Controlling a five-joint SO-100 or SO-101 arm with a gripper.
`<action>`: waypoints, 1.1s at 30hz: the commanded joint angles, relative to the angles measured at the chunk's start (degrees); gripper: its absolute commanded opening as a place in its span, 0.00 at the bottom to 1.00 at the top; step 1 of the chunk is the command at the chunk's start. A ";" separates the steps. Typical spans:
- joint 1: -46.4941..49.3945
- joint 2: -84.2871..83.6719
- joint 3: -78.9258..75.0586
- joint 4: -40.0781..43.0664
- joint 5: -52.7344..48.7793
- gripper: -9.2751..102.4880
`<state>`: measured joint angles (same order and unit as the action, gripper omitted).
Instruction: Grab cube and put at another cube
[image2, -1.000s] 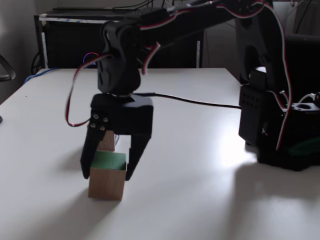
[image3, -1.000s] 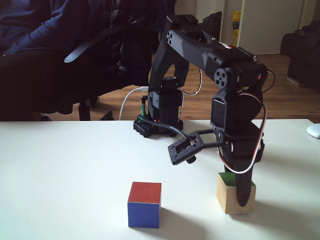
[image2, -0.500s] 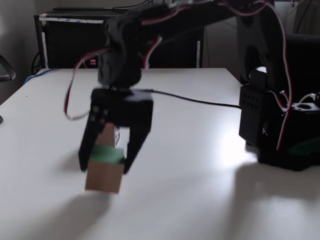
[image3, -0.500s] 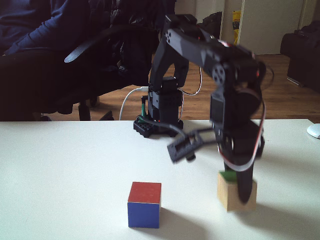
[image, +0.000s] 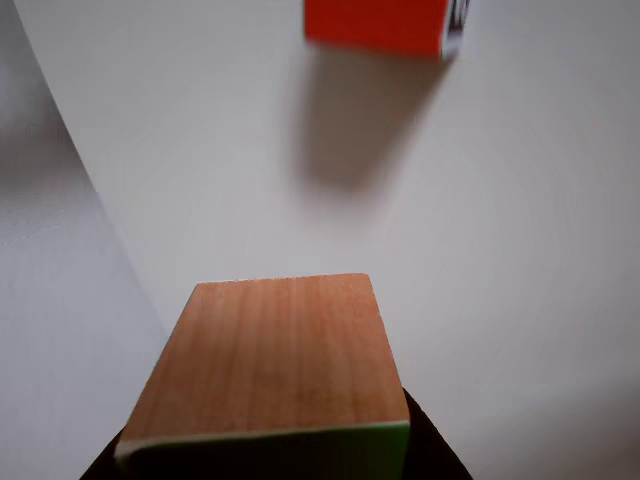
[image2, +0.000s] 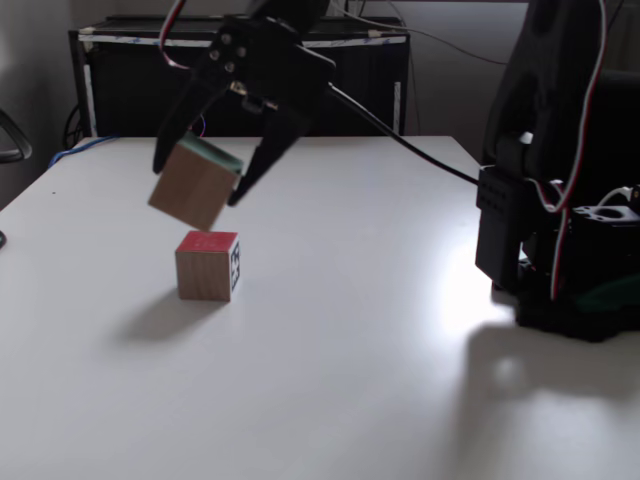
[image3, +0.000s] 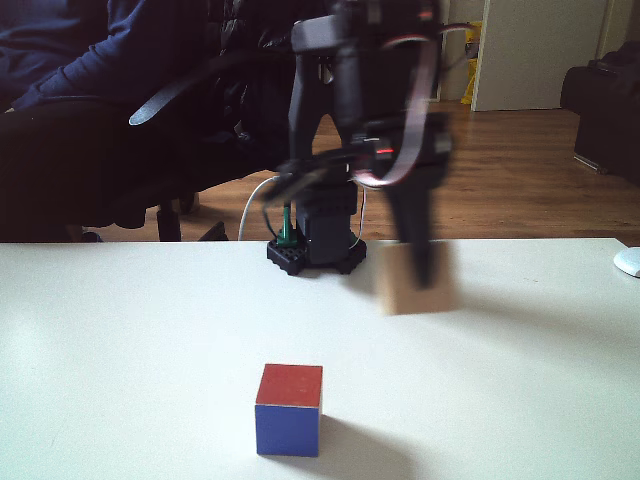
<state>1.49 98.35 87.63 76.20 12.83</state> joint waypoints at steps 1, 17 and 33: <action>5.98 0.88 -0.35 -1.14 -2.64 0.23; 15.47 -8.00 -2.20 -4.22 -8.35 0.23; 16.61 -7.65 2.46 -3.52 -8.79 0.23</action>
<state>17.05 89.82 90.26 72.42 4.75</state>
